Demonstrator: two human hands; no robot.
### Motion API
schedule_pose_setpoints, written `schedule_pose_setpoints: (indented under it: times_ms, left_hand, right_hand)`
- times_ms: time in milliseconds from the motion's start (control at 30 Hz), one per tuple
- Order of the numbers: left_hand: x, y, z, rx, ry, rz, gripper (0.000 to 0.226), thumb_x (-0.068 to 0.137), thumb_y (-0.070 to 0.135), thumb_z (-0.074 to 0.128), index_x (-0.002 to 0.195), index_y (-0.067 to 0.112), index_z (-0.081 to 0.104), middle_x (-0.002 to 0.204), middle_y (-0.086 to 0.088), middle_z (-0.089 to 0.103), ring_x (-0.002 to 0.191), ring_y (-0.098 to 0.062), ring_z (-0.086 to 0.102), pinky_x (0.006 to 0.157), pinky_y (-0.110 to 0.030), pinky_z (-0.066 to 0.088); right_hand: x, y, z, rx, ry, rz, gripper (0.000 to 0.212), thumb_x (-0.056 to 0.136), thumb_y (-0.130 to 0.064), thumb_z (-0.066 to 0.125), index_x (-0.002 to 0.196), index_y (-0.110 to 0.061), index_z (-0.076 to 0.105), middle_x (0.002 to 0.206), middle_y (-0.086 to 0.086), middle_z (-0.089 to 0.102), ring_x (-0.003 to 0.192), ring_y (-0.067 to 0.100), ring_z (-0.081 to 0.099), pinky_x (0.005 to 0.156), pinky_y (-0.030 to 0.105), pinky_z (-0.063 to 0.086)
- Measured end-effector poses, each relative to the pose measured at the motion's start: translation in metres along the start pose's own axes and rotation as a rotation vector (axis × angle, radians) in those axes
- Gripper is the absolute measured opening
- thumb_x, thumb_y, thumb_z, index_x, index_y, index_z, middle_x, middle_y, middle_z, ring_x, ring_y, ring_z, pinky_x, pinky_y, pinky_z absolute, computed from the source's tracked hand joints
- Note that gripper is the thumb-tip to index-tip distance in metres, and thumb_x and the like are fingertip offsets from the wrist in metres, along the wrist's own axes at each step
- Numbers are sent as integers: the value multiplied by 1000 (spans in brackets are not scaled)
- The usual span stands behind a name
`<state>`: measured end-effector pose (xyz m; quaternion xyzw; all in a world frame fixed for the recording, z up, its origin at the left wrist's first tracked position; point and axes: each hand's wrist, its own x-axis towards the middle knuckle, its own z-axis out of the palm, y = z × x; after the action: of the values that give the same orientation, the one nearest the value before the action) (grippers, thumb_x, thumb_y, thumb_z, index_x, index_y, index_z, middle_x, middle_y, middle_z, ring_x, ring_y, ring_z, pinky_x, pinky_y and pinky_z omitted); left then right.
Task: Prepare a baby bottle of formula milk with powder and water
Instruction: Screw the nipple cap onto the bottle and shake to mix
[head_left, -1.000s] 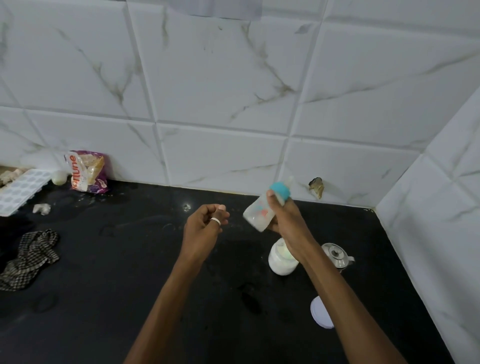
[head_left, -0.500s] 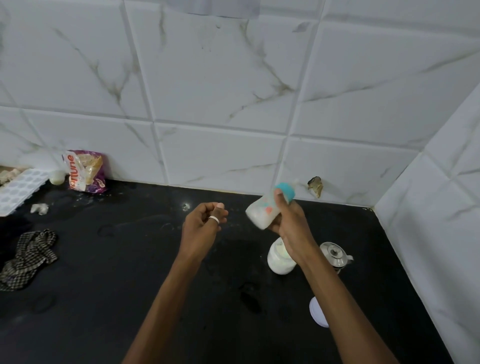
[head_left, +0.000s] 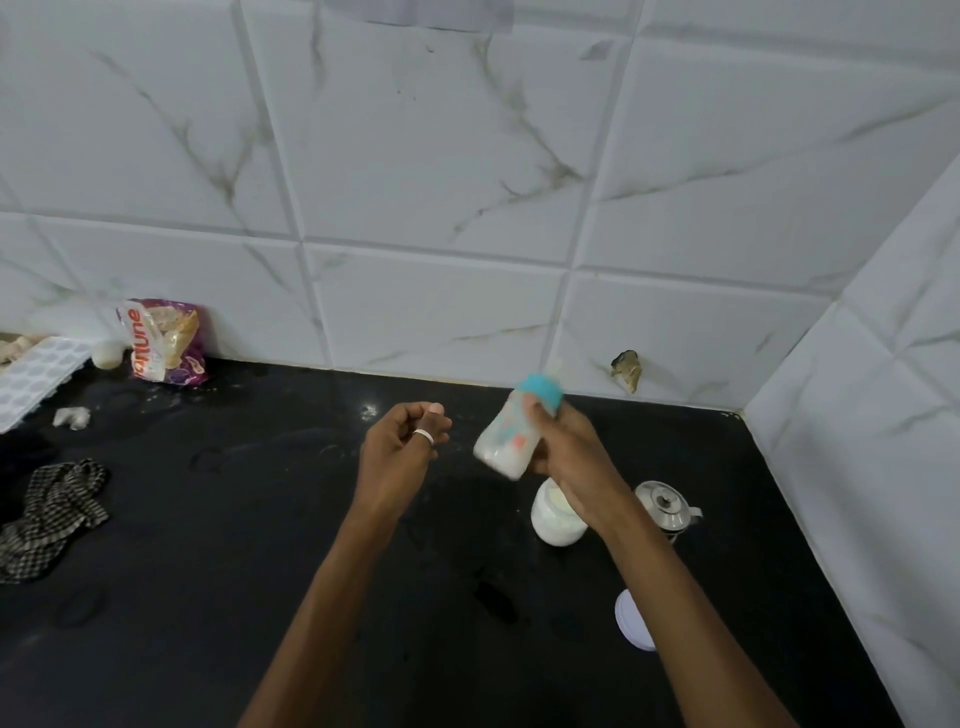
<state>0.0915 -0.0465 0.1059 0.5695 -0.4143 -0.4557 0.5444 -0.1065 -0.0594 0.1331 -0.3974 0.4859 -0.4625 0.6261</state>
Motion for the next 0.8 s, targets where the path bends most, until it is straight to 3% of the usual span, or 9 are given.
schedule_pose_setpoints:
  times_ms: [100, 200, 300, 367, 467, 600, 700, 800]
  left_hand:
    - [-1, -1, 0, 1, 8, 0, 11, 102, 23, 62, 108, 18, 70, 98, 1, 79, 86, -5, 75, 76, -26, 57]
    - [-1, -1, -2, 12, -13, 13, 12, 102, 25, 62, 110, 19, 69, 100, 1, 78, 89, -6, 75, 78, -27, 58]
    - [-1, -2, 0, 2, -4, 18, 10, 102, 24, 62, 107, 20, 70, 97, 1, 78, 85, -4, 74, 76, -25, 58]
    - [0, -5, -1, 2, 5, 12, 10, 102, 25, 63, 105, 19, 70, 93, 2, 79, 85, -6, 74, 73, -24, 57]
    - [0, -5, -2, 25, -14, 9, 17, 102, 26, 62, 113, 16, 69, 99, 2, 77, 91, -8, 75, 78, -25, 59]
    - [-4, -6, -3, 66, -66, 26, 22, 103, 29, 59, 119, 18, 69, 107, 4, 76, 98, -6, 73, 82, -27, 59]
    - [-7, -10, -6, 108, -128, 44, 19, 103, 24, 59, 121, 21, 67, 113, 7, 74, 104, -6, 71, 89, -30, 58]
    - [-9, -14, -6, 184, -251, 66, 32, 102, 12, 59, 131, 23, 63, 126, 9, 69, 117, -5, 65, 98, -31, 56]
  right_hand:
    - [5, 1, 0, 125, 71, -46, 30, 100, -38, 59, 125, -21, 59, 119, 7, 71, 108, 20, 72, 86, 43, 61]
    - [0, 5, 1, -88, -72, 14, 24, 98, -35, 62, 119, -24, 63, 119, 6, 70, 108, 20, 72, 84, 38, 62]
    - [4, 7, 3, 107, 58, -18, 36, 97, -39, 61, 125, -18, 61, 122, 10, 71, 109, 21, 72, 84, 41, 62]
    - [4, 9, 5, 140, 55, -18, 44, 94, -42, 62, 130, -16, 58, 122, 11, 70, 109, 22, 72, 84, 41, 62]
    - [-4, 18, 8, -167, -101, 11, 55, 85, -46, 68, 131, -19, 58, 122, 8, 70, 110, 21, 71, 87, 40, 62]
    - [-3, 27, 12, -275, -56, -11, 50, 92, -46, 67, 134, -22, 55, 124, 1, 68, 116, 17, 67, 98, 45, 57]
    - [-2, 30, 13, -374, -53, -53, 45, 94, -44, 67, 132, -23, 54, 124, -4, 66, 118, 14, 65, 100, 40, 57]
    - [-4, 30, 15, -448, -39, -92, 48, 94, -43, 68, 133, -23, 52, 123, -5, 65, 115, 11, 64, 97, 34, 57]
